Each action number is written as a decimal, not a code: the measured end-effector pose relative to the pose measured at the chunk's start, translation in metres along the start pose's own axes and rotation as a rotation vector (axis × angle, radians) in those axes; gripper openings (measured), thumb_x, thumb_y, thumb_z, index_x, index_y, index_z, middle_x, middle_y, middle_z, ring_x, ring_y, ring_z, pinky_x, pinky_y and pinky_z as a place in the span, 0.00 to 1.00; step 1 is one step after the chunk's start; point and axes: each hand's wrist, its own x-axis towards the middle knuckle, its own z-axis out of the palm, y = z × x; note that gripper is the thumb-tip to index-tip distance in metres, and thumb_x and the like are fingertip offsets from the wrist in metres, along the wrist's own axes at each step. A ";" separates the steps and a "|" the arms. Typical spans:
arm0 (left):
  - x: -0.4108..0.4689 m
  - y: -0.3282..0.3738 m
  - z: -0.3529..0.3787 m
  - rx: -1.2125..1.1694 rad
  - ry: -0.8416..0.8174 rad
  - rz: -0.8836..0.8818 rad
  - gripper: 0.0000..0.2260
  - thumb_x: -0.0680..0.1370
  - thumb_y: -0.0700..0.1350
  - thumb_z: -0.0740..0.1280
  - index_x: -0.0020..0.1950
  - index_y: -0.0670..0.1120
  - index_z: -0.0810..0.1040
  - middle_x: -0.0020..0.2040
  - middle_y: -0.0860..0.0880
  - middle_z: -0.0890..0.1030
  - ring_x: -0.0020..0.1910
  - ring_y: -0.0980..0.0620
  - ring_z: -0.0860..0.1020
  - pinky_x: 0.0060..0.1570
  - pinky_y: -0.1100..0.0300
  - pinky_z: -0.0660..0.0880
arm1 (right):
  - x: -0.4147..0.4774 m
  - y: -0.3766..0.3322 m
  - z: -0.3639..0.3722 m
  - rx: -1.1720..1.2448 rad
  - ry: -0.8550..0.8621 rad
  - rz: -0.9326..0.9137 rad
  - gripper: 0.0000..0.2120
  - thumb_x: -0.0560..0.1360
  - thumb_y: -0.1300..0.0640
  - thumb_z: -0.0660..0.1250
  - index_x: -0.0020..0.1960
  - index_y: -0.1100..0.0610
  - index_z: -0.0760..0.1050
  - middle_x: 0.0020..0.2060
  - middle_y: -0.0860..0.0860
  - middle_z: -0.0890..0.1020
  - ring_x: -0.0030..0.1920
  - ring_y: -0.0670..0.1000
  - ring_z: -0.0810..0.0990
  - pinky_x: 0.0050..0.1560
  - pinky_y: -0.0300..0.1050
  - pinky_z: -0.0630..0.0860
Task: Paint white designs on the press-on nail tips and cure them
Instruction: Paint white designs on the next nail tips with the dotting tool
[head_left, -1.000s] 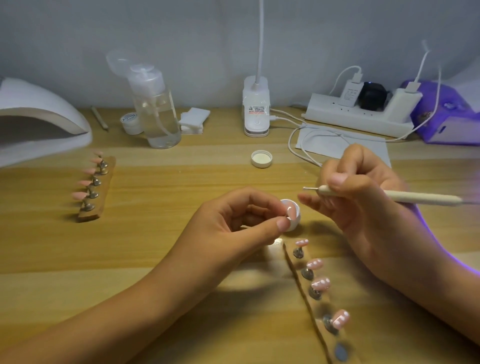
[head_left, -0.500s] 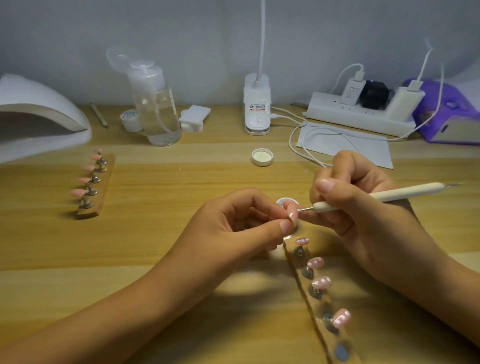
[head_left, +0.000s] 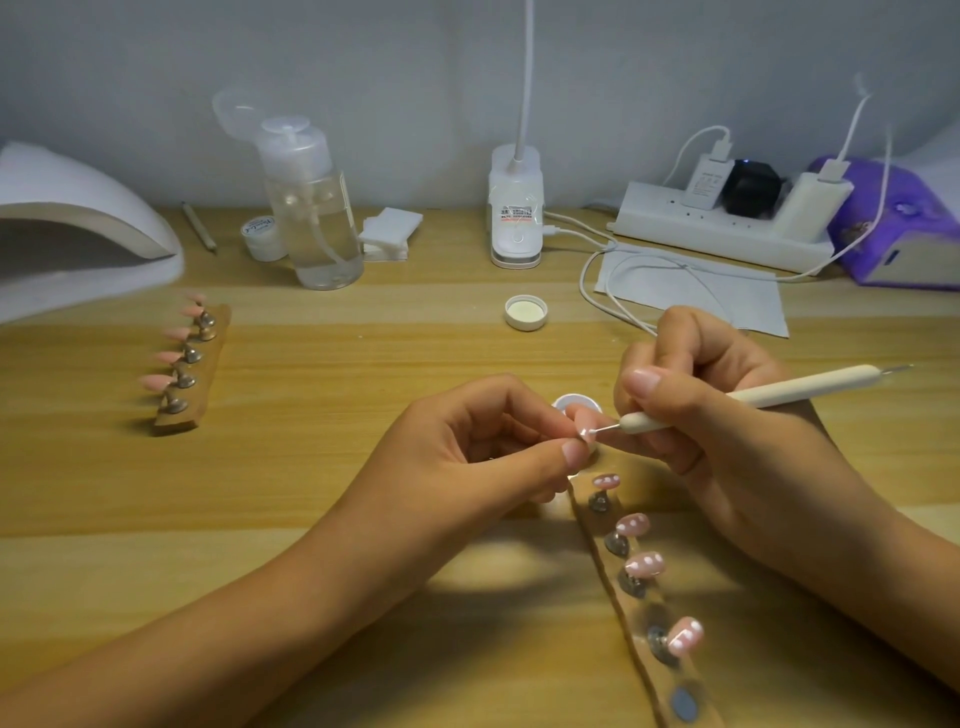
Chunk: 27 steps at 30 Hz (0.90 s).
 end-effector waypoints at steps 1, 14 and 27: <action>0.000 0.000 0.000 0.000 0.002 -0.001 0.02 0.70 0.41 0.73 0.39 0.48 0.82 0.34 0.49 0.81 0.33 0.56 0.77 0.37 0.64 0.74 | 0.000 0.000 0.000 0.010 0.003 0.003 0.09 0.67 0.59 0.69 0.32 0.53 0.70 0.28 0.50 0.72 0.28 0.44 0.72 0.38 0.40 0.78; 0.000 0.002 0.001 -0.004 0.001 0.002 0.02 0.69 0.41 0.72 0.39 0.48 0.82 0.34 0.49 0.81 0.33 0.55 0.77 0.37 0.64 0.74 | 0.001 0.002 -0.002 0.002 -0.022 -0.012 0.10 0.69 0.59 0.68 0.32 0.52 0.70 0.27 0.49 0.71 0.28 0.44 0.70 0.38 0.37 0.77; 0.000 0.001 0.001 -0.003 0.000 0.007 0.03 0.70 0.41 0.73 0.39 0.48 0.82 0.35 0.48 0.81 0.33 0.55 0.77 0.37 0.64 0.74 | 0.001 0.003 -0.002 0.004 -0.019 -0.014 0.10 0.69 0.59 0.68 0.32 0.52 0.70 0.27 0.49 0.72 0.29 0.43 0.74 0.40 0.39 0.78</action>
